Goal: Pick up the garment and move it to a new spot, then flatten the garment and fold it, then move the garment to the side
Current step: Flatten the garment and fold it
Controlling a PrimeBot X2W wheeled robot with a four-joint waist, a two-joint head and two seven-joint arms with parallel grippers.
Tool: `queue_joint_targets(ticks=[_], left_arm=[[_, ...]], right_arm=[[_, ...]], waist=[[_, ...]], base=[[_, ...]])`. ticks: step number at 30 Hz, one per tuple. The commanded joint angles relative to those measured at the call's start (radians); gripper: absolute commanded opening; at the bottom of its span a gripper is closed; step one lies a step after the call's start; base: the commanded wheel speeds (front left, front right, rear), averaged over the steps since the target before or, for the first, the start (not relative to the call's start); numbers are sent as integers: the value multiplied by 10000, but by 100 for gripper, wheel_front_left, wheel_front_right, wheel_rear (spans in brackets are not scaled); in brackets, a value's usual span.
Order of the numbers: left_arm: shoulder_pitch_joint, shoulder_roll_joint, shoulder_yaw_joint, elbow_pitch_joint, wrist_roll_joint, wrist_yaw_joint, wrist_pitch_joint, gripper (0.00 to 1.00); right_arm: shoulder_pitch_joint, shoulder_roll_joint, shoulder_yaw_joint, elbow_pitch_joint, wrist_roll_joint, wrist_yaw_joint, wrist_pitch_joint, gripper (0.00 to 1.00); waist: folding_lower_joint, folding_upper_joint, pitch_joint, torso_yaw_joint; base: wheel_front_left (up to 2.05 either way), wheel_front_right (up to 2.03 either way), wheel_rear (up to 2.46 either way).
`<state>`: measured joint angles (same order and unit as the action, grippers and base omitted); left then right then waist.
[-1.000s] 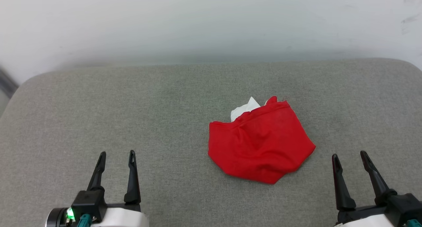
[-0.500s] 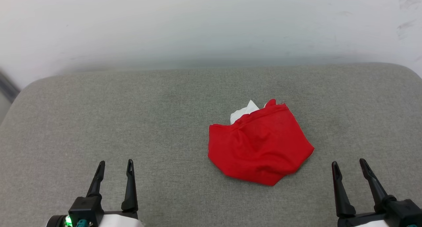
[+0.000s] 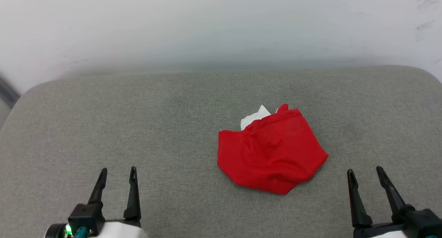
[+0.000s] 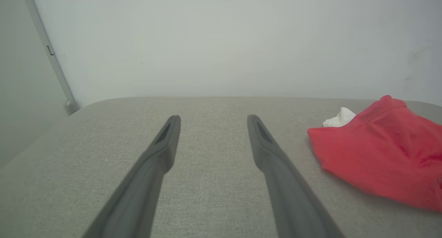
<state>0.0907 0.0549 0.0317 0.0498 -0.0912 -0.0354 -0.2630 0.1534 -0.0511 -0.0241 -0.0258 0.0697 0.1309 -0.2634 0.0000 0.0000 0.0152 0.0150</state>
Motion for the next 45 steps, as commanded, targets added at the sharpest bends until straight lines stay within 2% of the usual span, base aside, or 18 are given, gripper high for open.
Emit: queue_joint_targets(ticks=[1, 6, 11, 17, 24, 32, 39, 45], left_arm=[[-216, -21, 36, 8, 47, -67, -25, 100], [-1044, 76, 202, -79, 179, -354, -25, 100], [-2783, 401, 46, -102, 221, -667, -24, 100], [-5268, 976, -707, 441, 162, -893, -26, 100], [-8301, 1582, -2233, 1671, -300, -932, 472, 100], [-11122, 2254, -5290, 2980, -2645, -933, 3223, 100], [-12745, 2849, -8045, 3652, -5427, -934, 5983, 100], [-13731, 3471, -10275, 3831, -7373, -935, 8312, 100]], right_arm=[[-35, 16, -6, 8, -36, -3, -21, 100], [-90, 16, -43, -32, -89, -3, -20, 100], [-298, 16, -18, -102, -124, -3, -21, 100], [-579, 16, 82, -212, -226, -3, -21, 100], [-966, 14, 17, -376, -333, -3, -21, 100], [-1422, 17, 81, -468, -206, -5, -20, 100], [-1971, 14, 180, -590, -109, -5, -21, 100], [-2403, 16, 292, -715, -3, -3, -21, 100]], waist=[[0, 0, 5, -10], [0, 0, 61, 4], [0, 0, 333, 19], [0, 0, 760, -147], [0, 0, 1489, -435], [0, 0, 2403, -861], [0, 0, 3271, -1357], [0, 0, 3983, -1824]], base=[[0, 0, 0], [0, 0, 0], [0, 0, 0], [0, 0, 0], [0, 0, 0], [0, 0, 0], [0, 0, 0], [0, 0, 0]])
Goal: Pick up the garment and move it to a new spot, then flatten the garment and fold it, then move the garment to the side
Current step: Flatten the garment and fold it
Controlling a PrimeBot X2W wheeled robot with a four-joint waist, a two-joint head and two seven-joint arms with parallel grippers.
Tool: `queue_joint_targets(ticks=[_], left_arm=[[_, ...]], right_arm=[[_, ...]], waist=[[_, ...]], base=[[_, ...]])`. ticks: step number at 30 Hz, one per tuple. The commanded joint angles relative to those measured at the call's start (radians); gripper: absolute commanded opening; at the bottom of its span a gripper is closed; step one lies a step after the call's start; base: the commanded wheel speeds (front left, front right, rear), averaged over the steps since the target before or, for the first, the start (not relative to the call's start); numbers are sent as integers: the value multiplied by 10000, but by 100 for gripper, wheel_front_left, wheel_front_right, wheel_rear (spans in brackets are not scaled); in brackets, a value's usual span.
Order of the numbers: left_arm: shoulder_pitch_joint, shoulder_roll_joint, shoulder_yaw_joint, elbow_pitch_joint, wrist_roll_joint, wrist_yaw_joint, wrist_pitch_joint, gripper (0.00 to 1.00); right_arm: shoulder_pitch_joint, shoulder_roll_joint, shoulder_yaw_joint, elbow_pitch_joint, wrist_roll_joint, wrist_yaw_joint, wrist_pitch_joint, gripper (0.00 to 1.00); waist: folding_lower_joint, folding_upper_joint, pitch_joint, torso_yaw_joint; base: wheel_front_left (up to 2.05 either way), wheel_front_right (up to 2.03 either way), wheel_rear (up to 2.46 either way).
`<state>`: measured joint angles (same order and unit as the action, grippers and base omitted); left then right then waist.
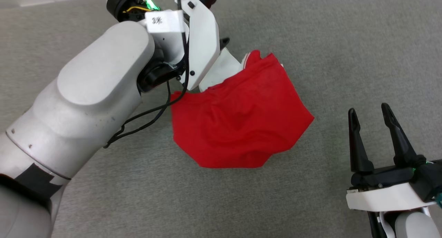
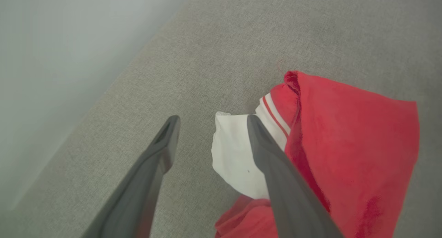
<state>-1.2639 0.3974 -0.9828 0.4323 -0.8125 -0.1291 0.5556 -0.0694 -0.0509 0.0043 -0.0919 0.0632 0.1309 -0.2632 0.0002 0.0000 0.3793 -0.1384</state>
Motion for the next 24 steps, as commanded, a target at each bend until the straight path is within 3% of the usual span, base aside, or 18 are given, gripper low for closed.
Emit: queue_joint_targets(ticks=[1, 8, 17, 18, 19, 24], left_arm=[[-303, 122, -392, 32, -427, 3, 392, 100], [-952, 553, -2364, 385, -1302, 2, 1419, 100], [-175, 791, -3049, 263, -1149, 0, 2441, 100], [-56, 782, -3077, 194, -1050, -1, 2515, 56], [-8, 791, -3094, 93, -936, -9, 2451, 0], [-384, 760, -2992, -135, -613, 2, 1356, 0]], right_arm=[[-228, 16, 23, -67, 58, -3, -22, 100], [-565, 14, 73, -104, 199, -3, -23, 100], [-735, 14, 81, -111, 359, -5, -23, 100], [-749, 13, 80, -120, 359, -5, -23, 100], [-753, 14, 92, -121, 353, -3, -23, 100], [-711, 13, 35, -54, 235, -5, -23, 100]], waist=[[-2, 0, 448, -356], [-2, 0, 1059, -719], [-2, 0, 1357, -860], [-2, 0, 1362, -849], [-2, 0, 1361, -839], [-2, 0, 1027, -620]], base=[[0, 0, 0], [0, 0, 0], [0, 0, 0], [0, 0, 0], [0, 0, 0], [0, 0, 0]])
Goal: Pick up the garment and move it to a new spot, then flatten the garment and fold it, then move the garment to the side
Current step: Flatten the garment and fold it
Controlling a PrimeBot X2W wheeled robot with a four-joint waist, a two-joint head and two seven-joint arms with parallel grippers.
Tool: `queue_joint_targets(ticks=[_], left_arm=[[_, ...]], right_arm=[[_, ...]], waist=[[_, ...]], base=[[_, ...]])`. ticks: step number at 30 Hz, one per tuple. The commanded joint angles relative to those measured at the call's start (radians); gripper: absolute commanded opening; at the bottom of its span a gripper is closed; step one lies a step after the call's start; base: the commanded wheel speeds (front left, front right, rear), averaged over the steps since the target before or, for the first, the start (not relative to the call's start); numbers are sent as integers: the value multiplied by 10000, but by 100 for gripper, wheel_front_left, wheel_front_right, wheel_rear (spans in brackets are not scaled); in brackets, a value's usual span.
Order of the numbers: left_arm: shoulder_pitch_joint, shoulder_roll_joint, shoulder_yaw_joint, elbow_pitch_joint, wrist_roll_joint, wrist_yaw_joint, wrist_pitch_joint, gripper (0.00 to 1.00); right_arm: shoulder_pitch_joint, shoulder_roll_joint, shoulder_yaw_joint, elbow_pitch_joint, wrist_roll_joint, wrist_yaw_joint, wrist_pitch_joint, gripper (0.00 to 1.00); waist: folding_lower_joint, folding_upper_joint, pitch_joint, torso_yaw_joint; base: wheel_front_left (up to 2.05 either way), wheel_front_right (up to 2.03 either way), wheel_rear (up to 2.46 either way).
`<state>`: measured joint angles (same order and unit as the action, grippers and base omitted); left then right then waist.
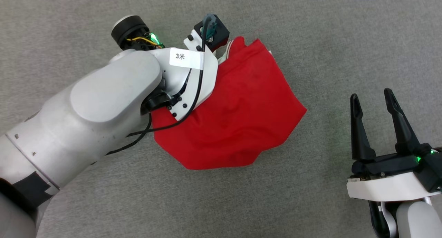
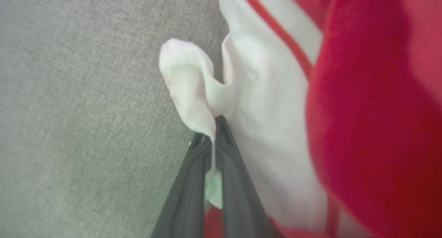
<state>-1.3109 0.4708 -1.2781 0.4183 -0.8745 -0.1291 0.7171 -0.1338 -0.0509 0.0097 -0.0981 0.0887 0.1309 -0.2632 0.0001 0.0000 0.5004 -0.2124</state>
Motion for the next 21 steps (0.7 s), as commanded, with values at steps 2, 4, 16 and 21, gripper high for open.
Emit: queue_joint_targets(ticks=[2, 4, 16, 21], left_arm=[[-157, -34, -19, -26, 5, 1, -945, 0], [-296, -10, -20, -92, 34, 1, -1664, 0], [428, 1511, 504, -222, -536, 266, -4654, 0], [1476, 2579, 634, 24, -893, 764, -5001, 0]], right_arm=[[76, 13, -72, 45, -76, -3, -23, 100], [208, 13, -73, 81, -123, -3, -23, 100], [789, 11, -257, 138, -411, -5, -22, 100], [831, 13, -240, 121, -472, -5, -23, 100]], waist=[[-1, 0, -445, 287], [-1, 0, -737, 460], [-1, 0, -1946, 1620], [-1, 0, -1974, 1784]], base=[[0, 0, 0], [0, 0, 0], [0, 0, 0], [0, 0, 0]])
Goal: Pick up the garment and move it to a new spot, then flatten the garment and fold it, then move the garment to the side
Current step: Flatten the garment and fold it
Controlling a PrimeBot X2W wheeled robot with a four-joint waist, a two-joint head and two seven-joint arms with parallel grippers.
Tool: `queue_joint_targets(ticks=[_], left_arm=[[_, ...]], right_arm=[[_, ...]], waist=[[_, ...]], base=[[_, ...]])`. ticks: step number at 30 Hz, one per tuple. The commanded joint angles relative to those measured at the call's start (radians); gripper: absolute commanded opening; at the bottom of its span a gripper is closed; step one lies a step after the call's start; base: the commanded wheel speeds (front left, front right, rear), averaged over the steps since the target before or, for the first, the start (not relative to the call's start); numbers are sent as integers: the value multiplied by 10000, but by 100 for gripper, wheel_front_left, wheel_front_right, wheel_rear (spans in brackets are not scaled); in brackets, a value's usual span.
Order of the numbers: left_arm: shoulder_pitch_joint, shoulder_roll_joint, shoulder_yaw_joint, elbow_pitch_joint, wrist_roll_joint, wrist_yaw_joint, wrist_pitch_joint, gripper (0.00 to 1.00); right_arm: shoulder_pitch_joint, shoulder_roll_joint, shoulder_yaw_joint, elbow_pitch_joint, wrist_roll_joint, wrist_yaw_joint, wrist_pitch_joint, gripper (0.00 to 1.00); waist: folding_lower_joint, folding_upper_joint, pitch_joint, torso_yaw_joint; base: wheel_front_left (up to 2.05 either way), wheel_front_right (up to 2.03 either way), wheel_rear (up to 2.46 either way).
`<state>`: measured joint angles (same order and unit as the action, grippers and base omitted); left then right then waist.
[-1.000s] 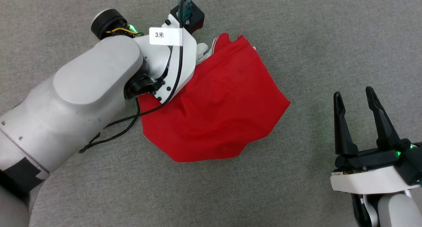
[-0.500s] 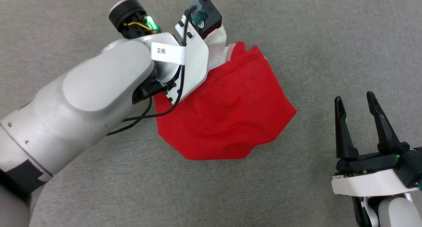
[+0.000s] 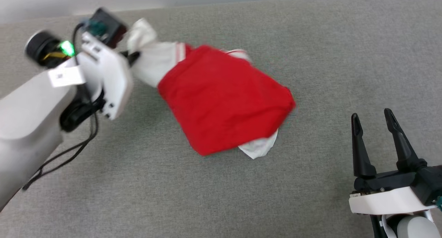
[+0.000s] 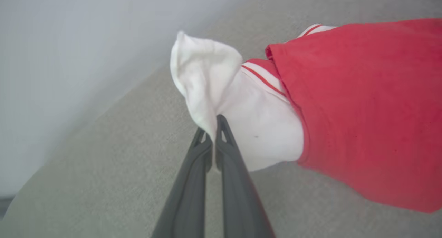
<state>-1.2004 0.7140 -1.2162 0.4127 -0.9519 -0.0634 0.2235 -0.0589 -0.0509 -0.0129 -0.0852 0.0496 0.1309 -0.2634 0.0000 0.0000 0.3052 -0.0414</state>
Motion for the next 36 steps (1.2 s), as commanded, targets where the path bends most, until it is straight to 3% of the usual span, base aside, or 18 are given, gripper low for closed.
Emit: queue_joint_targets(ticks=[1, 8, 17, 18, 19, 22, 26, 28, 31, 36], left_arm=[[577, 312, 33, 153, -199, 203, -133, 0], [2010, 877, 118, 1274, -1095, 570, -271, 0], [2666, 625, 172, 2536, -1543, 385, -561, 0], [2644, 578, 215, 2597, -1524, 397, -698, 87], [2591, 534, 233, 2655, -1445, 448, -870, 100], [2392, 450, 363, 2674, -1163, 598, -1717, 100], [2542, 461, 672, 2461, -753, 1151, -3515, 100], [2742, 468, 896, 2172, -597, 1570, -4364, 100], [3249, 452, 1456, 1364, -368, 2326, -4838, 100], [4878, 367, 3589, -1043, 946, 3814, -4878, 100]], right_arm=[[81, 13, -17, -11, -85, -3, -21, 100], [-54, 13, 25, 15, -136, -5, -21, 100], [83, 13, -41, 119, -175, -3, -20, 100], [122, 13, -41, 125, -183, -5, -21, 100], [149, 13, -52, 134, -178, -5, -21, 100], [278, 13, -65, 174, -150, -3, -19, 100], [358, 13, -79, 90, -247, -3, -21, 100], [266, 13, -128, -14, -386, -3, -21, 100], [-80, 4, -234, -235, -720, -3, -21, 100], [-1135, -702, -184, -649, -896, -5, -21, 100]], waist=[[0, 0, -5, 90], [0, 0, 206, 37], [0, 0, 36, 33], [0, 0, -46, 54], [0, 0, -135, 80], [0, 0, -456, 156], [0, 0, -867, 232], [0, 0, -1029, 289], [0, 0, -1211, 395], [0, 0, -1351, 580]], base=[[0, 0, 0], [0, 0, 0], [0, 0, 0], [0, 0, 0], [0, 0, 0], [0, 0, 0], [0, 0, 0], [0, 0, 0], [0, 0, 0], [0, 0, 0]])
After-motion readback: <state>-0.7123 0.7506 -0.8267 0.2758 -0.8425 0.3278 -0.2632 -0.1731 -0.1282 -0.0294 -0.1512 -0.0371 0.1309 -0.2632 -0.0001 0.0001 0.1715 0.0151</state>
